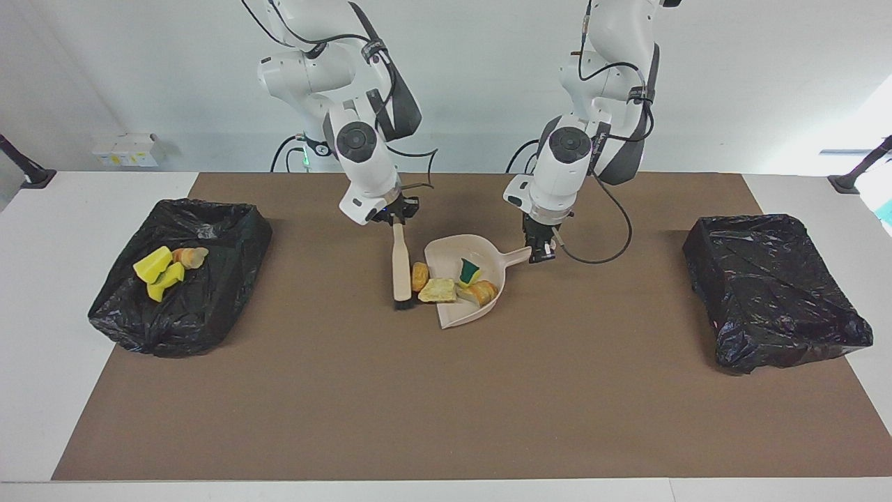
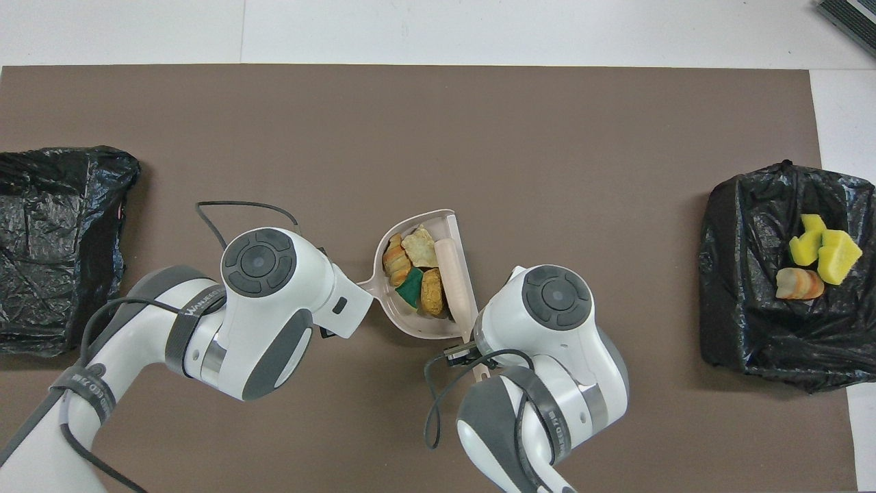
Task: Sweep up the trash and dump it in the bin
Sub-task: 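Sweep the remaining bread pieces into the dustpan with the right gripper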
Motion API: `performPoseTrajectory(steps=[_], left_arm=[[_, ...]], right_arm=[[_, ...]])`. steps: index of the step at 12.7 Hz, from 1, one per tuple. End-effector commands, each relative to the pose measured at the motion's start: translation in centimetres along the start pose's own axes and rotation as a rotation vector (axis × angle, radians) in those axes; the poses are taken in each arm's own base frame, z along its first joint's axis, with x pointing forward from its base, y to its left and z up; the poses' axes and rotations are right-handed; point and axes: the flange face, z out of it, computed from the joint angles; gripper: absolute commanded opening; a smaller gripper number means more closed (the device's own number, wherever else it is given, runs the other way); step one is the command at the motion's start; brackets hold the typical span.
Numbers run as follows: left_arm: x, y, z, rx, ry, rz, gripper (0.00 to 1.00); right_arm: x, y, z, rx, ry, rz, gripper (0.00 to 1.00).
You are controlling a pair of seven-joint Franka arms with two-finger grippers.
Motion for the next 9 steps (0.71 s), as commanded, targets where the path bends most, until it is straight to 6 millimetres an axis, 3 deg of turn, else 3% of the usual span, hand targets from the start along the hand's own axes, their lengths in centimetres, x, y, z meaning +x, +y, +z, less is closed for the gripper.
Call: performPoseTrajectory(steps=[1, 2, 5, 9], left_arm=[[-0.4, 0.8, -0.5, 0.017, 0.018, -0.108, 0.0], [-0.4, 0.8, -0.5, 0.016, 0.017, -0.171, 0.0], [-0.5, 0.8, -0.4, 0.007, 0.01, -0.293, 0.0], [-0.6, 0.6, -0.6, 0.0, 0.006, -0.499, 0.0]], right_arm=[[0.2, 0.3, -0.1, 0.024, -0.018, -0.009, 0.0], [-0.2, 0.9, -0.4, 0.007, -0.055, -0.006, 0.0], [-0.7, 5.9, -3.8, -0.035, -0.085, 0.035, 0.0], [-1.7, 7.9, -6.8, -0.074, -0.082, 0.044, 0.0]])
